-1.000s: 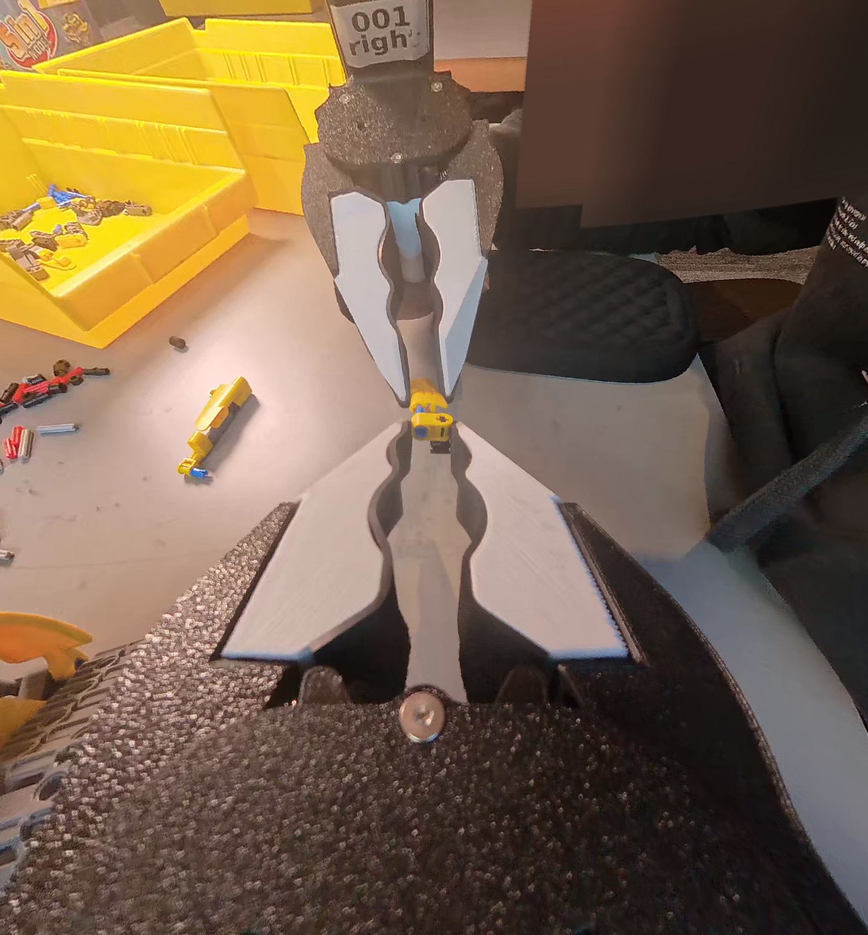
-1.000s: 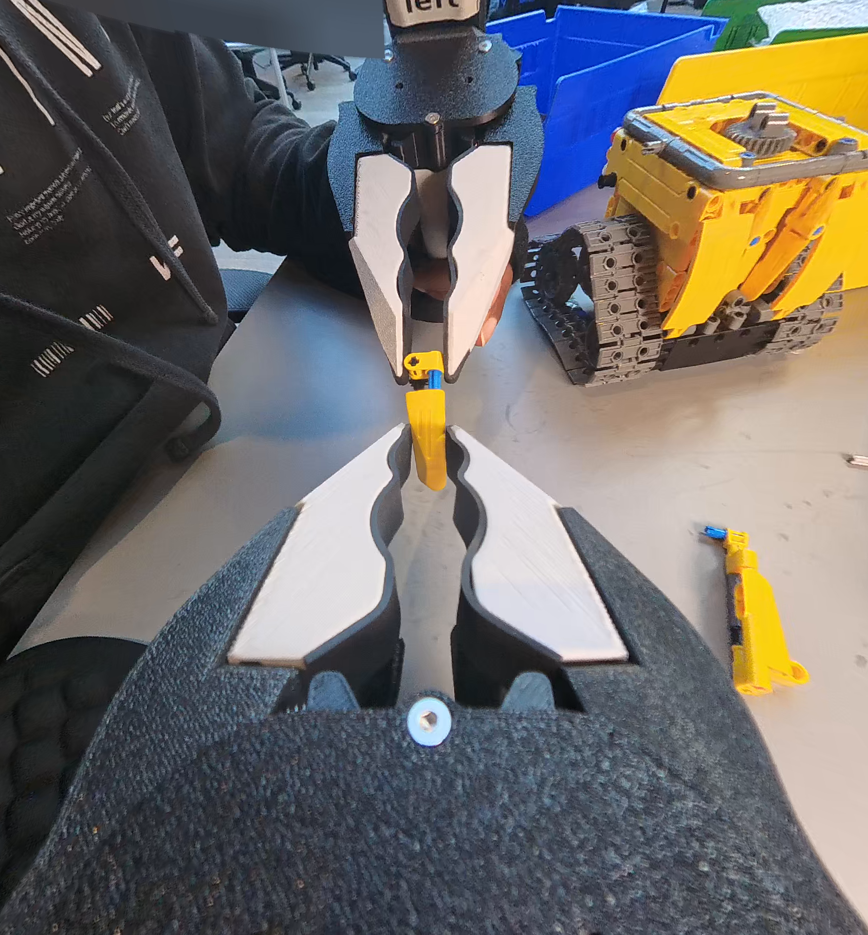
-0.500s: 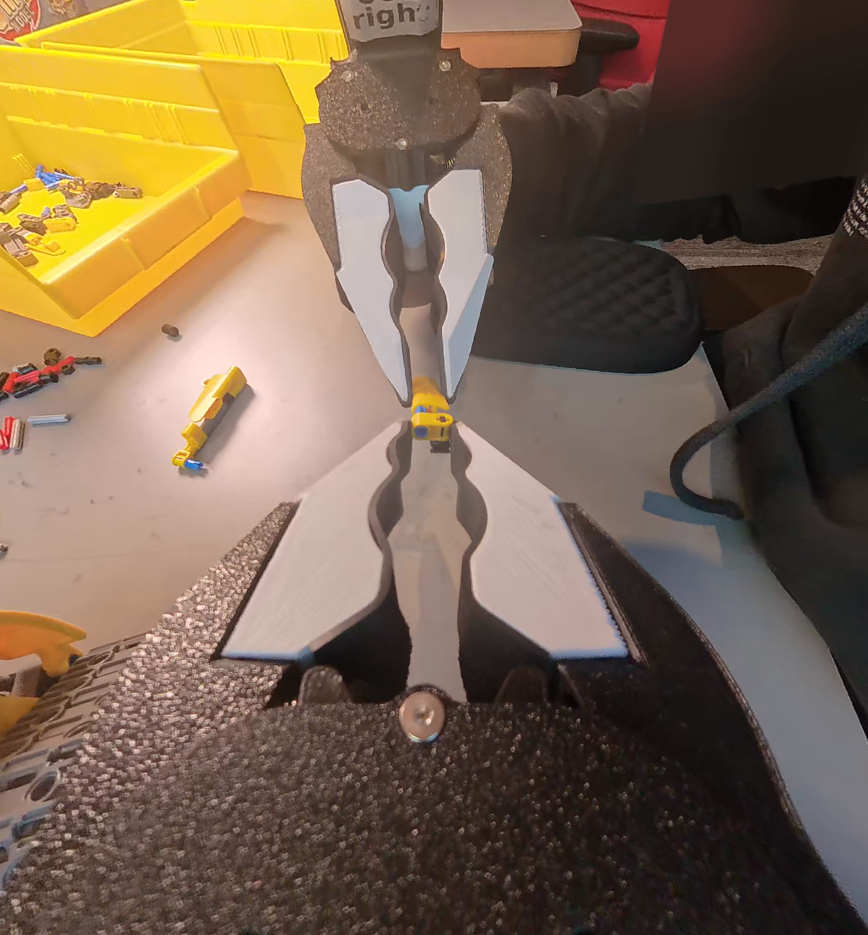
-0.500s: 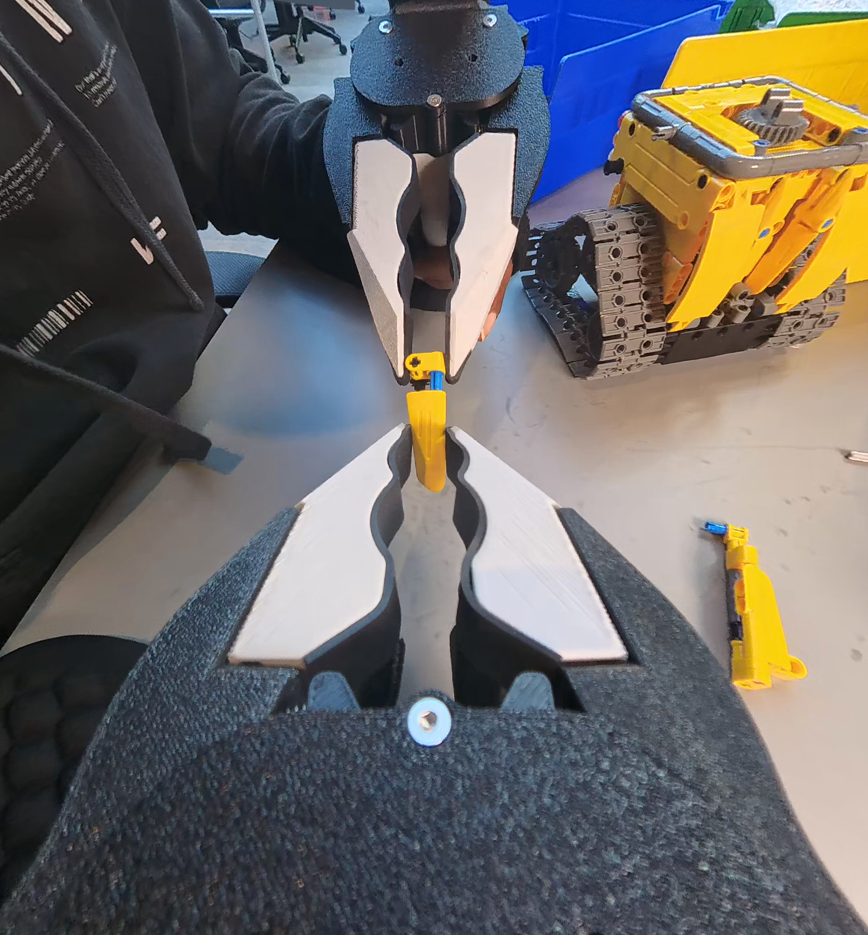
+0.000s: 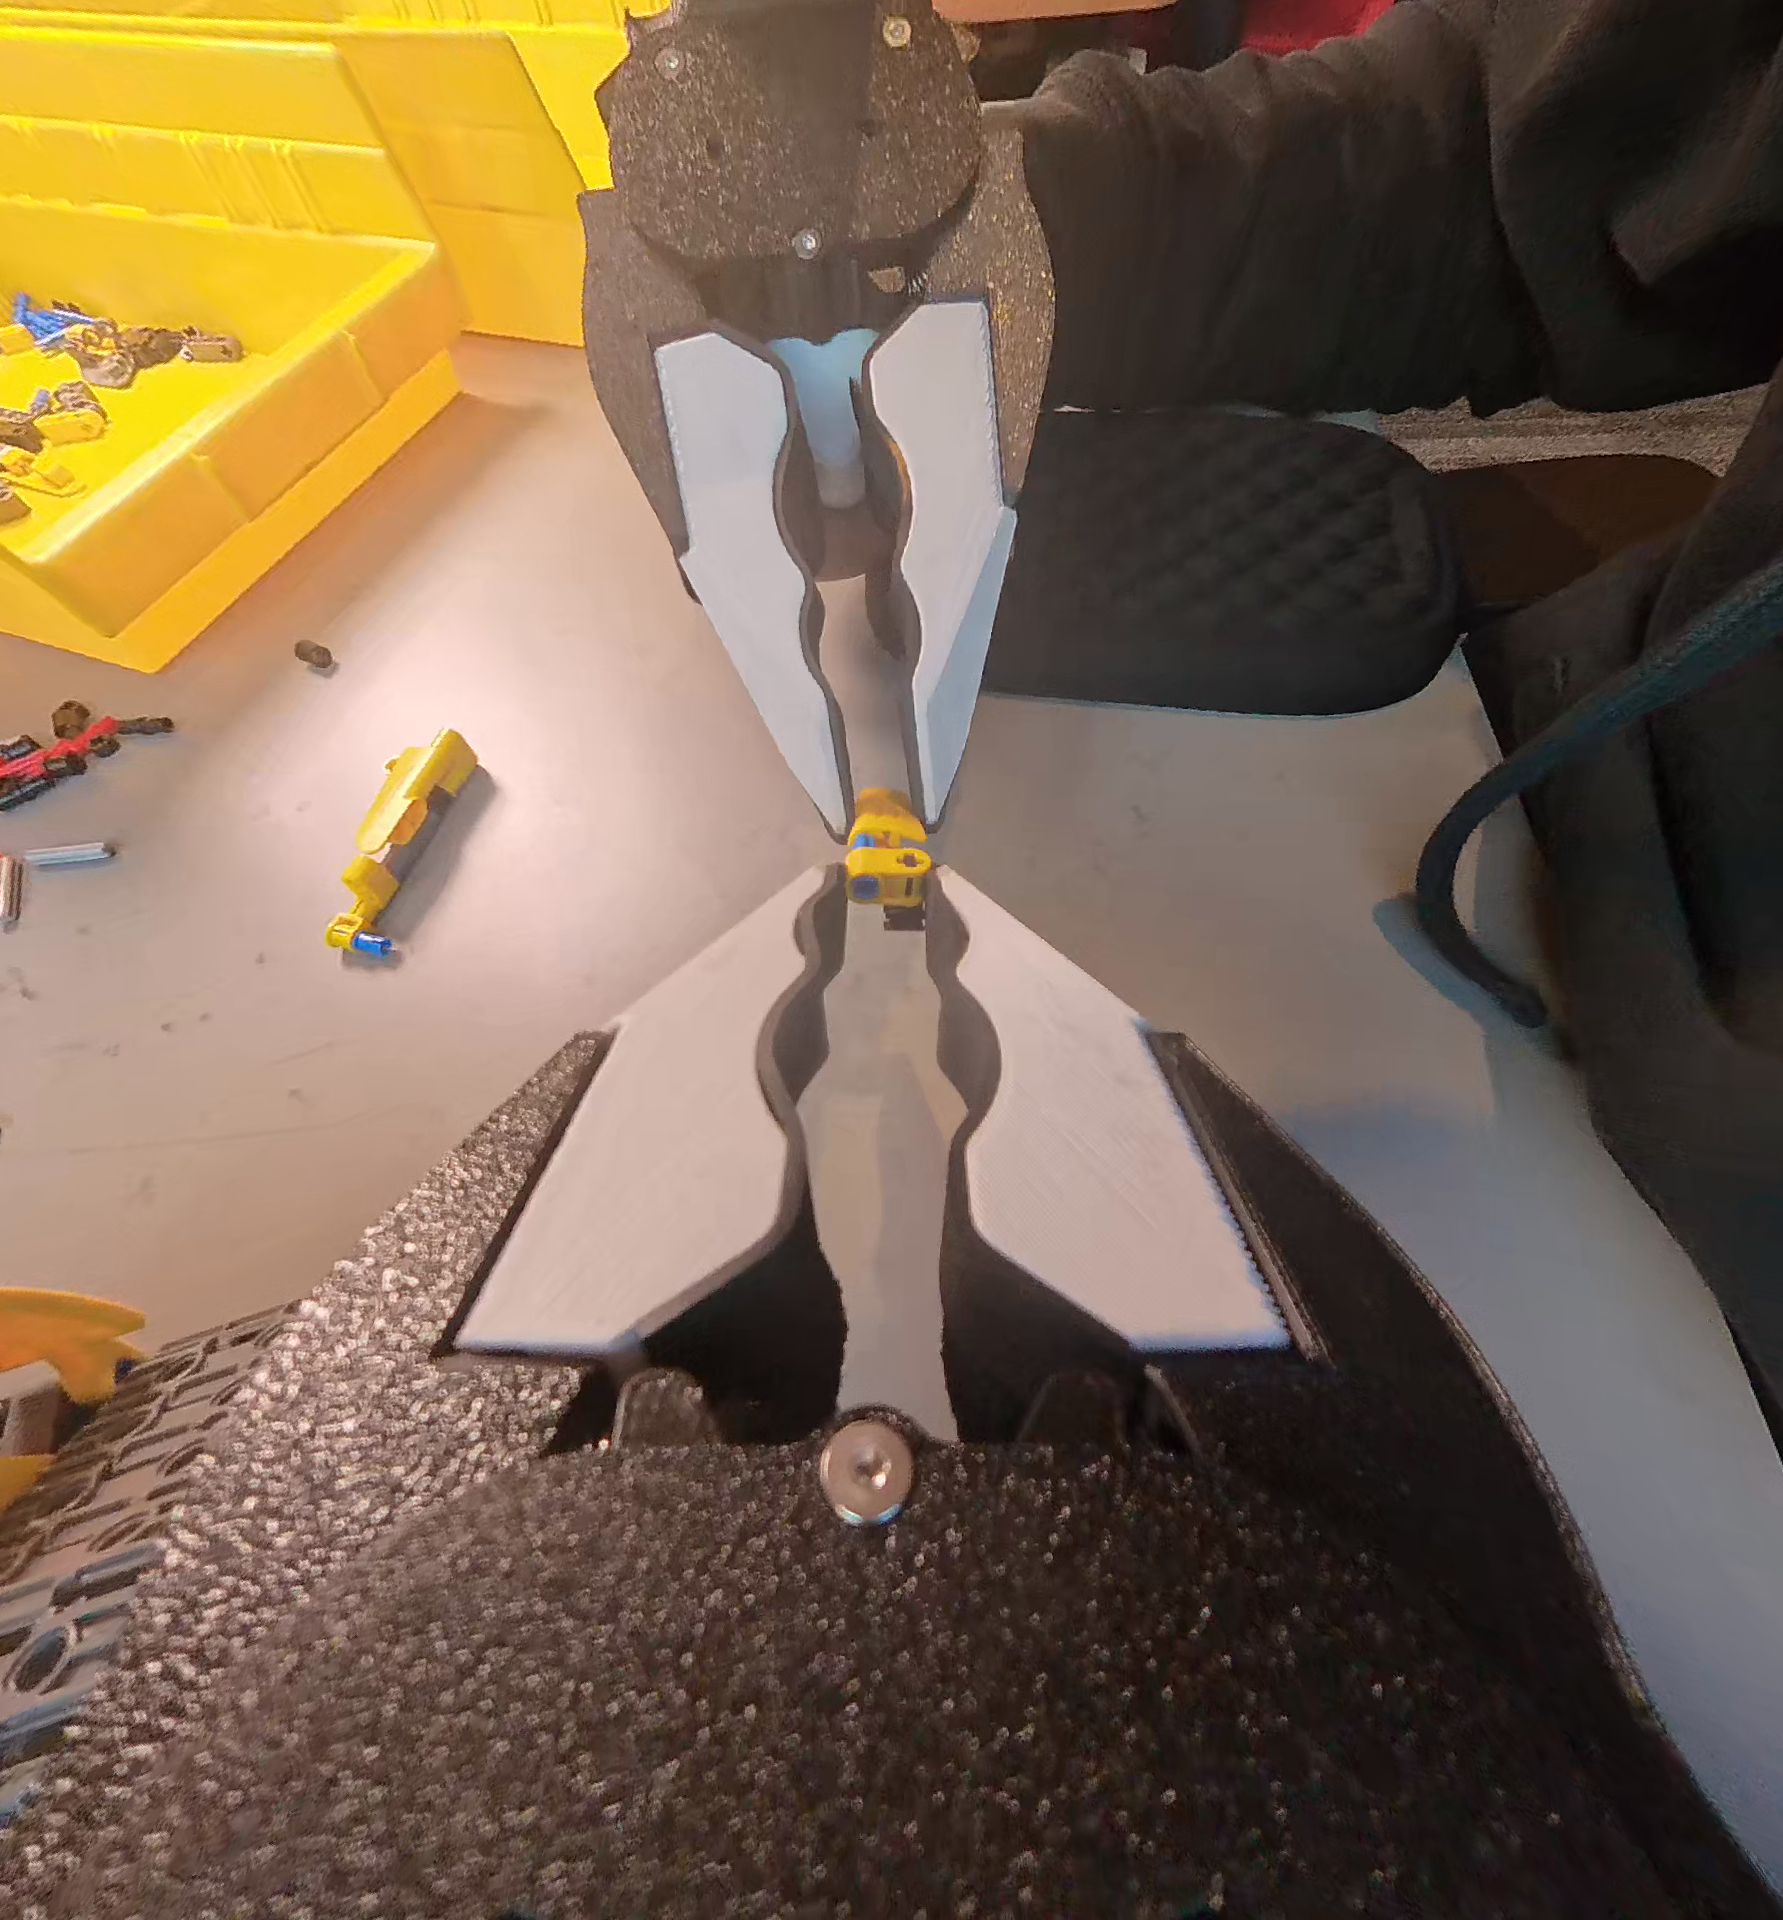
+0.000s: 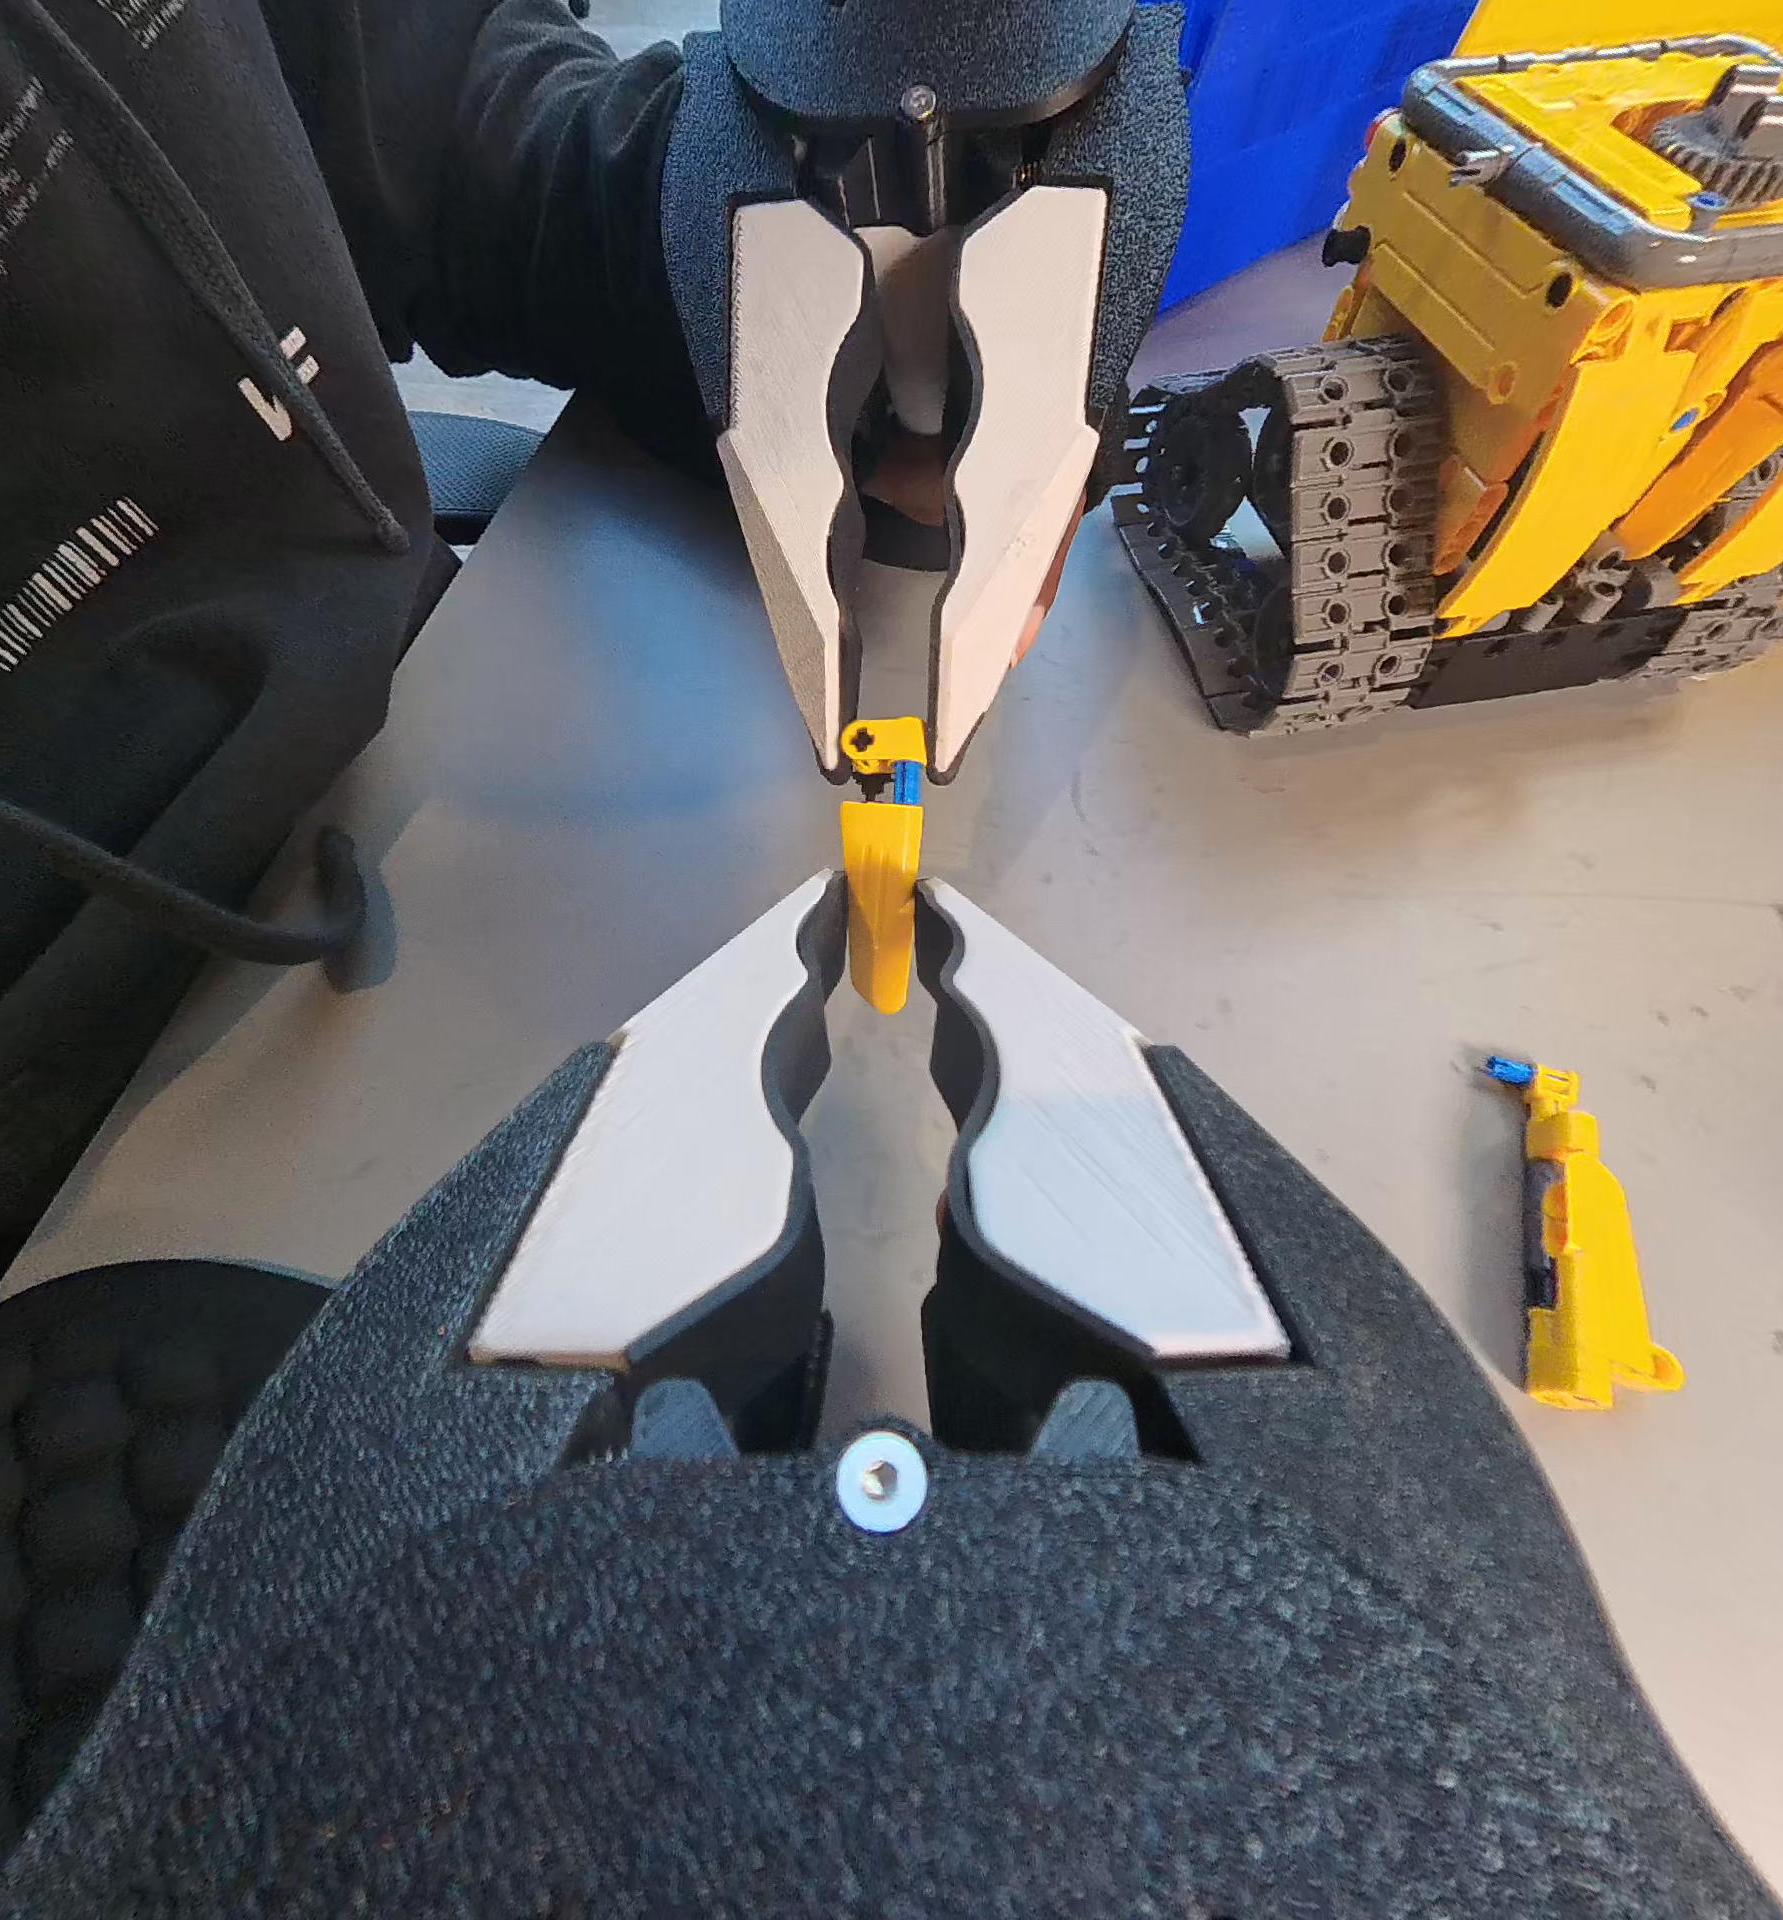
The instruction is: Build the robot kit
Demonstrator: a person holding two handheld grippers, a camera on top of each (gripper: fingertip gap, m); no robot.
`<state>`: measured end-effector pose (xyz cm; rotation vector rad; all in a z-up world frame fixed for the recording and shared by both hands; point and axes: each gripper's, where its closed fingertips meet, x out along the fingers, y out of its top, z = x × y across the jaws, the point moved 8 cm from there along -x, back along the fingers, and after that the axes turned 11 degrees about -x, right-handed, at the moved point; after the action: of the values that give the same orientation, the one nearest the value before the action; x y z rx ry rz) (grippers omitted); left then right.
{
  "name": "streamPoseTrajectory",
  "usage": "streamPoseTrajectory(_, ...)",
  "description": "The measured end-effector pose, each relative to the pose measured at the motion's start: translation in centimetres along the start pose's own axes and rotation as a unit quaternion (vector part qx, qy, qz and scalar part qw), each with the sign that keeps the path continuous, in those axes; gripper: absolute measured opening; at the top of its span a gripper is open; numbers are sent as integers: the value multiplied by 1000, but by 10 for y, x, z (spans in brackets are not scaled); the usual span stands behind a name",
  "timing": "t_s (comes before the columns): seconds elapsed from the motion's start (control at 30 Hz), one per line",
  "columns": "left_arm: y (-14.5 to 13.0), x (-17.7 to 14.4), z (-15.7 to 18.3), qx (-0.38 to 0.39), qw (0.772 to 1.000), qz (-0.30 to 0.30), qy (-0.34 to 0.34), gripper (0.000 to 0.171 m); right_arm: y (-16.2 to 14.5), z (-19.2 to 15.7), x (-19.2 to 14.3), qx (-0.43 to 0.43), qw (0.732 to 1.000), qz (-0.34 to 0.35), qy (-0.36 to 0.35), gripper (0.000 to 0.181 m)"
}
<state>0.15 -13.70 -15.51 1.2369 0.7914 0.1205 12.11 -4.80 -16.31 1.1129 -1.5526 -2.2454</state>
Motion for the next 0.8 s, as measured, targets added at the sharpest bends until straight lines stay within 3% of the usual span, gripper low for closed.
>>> streamPoseTrajectory(0.8, -5, 4, -1, -6, 999, -36, -2, 14, -4, -2, 8, -18, 999, -37, 1, 11)
